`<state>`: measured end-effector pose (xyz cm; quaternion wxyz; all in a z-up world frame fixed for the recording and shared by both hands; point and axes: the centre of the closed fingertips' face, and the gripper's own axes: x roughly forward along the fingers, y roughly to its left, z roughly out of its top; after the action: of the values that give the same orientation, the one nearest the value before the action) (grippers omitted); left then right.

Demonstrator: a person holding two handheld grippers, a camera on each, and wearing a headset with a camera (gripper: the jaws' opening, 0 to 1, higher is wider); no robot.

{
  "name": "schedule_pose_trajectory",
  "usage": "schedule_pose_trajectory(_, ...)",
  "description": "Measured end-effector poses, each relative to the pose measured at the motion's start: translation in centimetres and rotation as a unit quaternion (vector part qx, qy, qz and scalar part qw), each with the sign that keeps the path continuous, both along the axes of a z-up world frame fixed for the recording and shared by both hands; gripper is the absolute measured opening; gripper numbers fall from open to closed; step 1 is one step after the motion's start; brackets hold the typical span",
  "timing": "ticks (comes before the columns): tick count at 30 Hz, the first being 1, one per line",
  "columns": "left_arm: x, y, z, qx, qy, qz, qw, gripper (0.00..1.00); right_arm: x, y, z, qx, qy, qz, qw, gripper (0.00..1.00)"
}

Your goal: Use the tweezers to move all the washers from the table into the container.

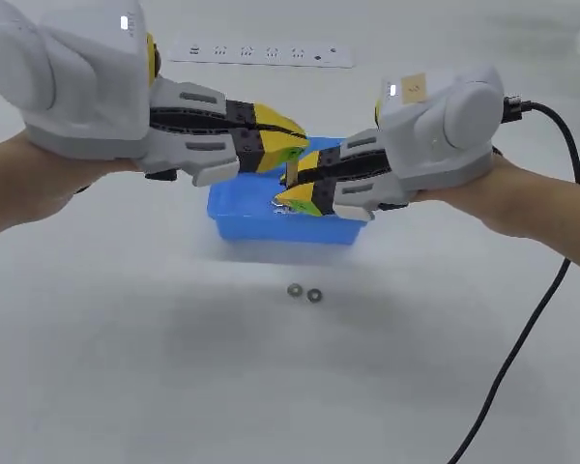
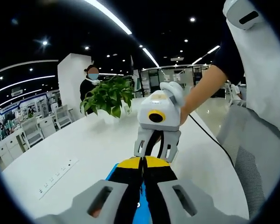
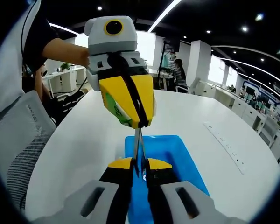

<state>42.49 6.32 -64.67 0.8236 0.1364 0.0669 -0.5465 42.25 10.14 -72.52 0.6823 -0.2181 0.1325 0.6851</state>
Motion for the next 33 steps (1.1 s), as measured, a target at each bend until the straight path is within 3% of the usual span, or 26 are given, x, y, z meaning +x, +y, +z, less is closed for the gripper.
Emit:
schedule_pose_trajectory(3,-0.3,-0.3,0.3,0.005,-0.004,0.001,1.0000,0.04,0.1,0.0,0.1,-0.005,-0.002,-0.006,1.0000,0.12)
schedule_pose_trajectory(5,-0.5,-0.3,0.4,0.028,-0.021,0.001,0.9994,0.04,0.6,-0.1,0.2,-0.022,-0.023,-0.020,0.9993,0.13)
schedule_pose_trajectory(11,-1.0,-0.2,1.7,0.028,-0.034,0.013,0.9989,0.04,0.5,0.7,1.5,-0.007,-0.019,-0.031,0.9993,0.24)
schedule_pose_trajectory(16,-1.1,-0.3,3.2,0.017,-0.049,0.027,0.9983,0.04,0.6,0.4,1.9,-0.013,-0.057,-0.056,0.9967,0.28)
schedule_pose_trajectory(18,-0.9,0.1,3.1,0.016,-0.051,0.032,0.9980,0.04,0.4,0.2,1.8,-0.015,-0.061,-0.061,0.9962,0.31)
schedule_pose_trajectory(23,-1.8,0.2,4.8,0.012,-0.067,0.029,0.9972,0.04,-0.4,-1.0,1.6,-0.010,-0.043,-0.072,0.9964,0.37)
schedule_pose_trajectory(26,-2.3,0.5,4.9,0.029,-0.081,0.030,0.9958,0.04,-0.8,-2.0,1.5,-0.007,-0.040,-0.077,0.9962,0.43)
schedule_pose_trajectory(33,-3.8,1.0,4.9,0.024,-0.080,0.039,0.9958,0.04,-1.5,-4.5,1.9,0.000,-0.040,-0.100,0.9942,0.57)
